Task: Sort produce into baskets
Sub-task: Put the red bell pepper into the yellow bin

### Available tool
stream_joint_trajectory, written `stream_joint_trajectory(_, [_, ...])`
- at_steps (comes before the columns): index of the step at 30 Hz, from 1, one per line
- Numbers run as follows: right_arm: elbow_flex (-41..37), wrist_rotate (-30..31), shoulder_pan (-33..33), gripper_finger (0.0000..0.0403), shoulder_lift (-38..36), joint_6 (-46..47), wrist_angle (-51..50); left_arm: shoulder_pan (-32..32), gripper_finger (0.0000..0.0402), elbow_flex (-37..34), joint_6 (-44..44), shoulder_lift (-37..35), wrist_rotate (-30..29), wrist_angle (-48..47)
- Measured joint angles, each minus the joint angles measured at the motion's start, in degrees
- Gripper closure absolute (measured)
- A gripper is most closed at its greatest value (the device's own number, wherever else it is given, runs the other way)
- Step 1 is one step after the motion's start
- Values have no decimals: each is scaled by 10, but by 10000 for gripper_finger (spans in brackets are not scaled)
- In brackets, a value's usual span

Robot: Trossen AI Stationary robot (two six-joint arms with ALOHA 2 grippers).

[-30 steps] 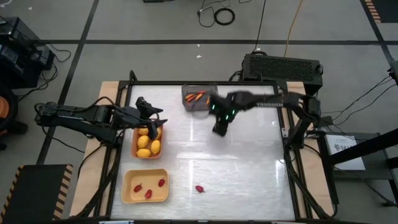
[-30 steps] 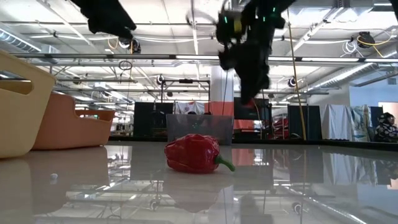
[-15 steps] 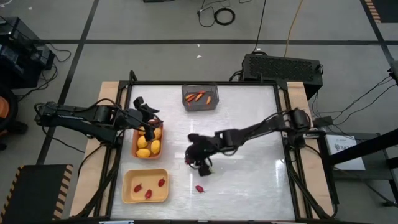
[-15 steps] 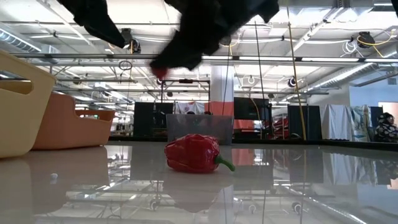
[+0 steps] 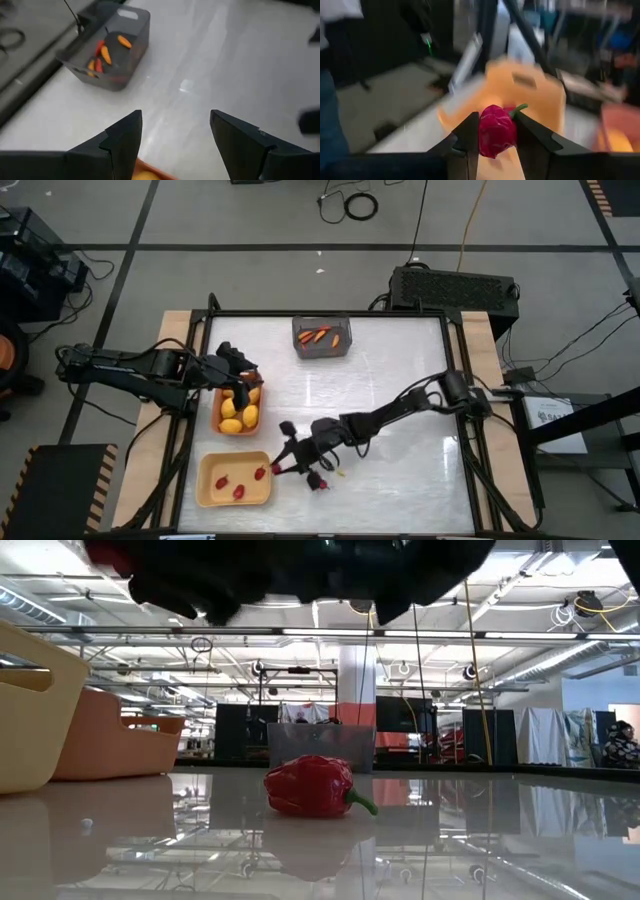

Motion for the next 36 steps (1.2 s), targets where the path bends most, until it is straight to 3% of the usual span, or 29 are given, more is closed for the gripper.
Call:
stream_joint_trajectory(5, [80,45,18,300,73,1,74,0,159,0,-55,0,30,2])
stream_joint_trajectory(12, [234,43,23,291,154,91,-32,0,159,0,-41,0,70,0])
stream_joint_trajectory(15, [251,45,4,268,150,138,-97,-1,159,0,-24,0,76,0])
stream_joint_trajectory(25, [300,59,-9,163,145,163,-220,-4,159,0,8,0,89,-66])
stream_joint_trajectory(30, [345,61,-11,145,132,187,-359,-5,159,0,39,0,89,-70])
stream_joint_trajectory(36, [440,31,-9,145,122,266,-627,-5,159,0,73,0,89,-66])
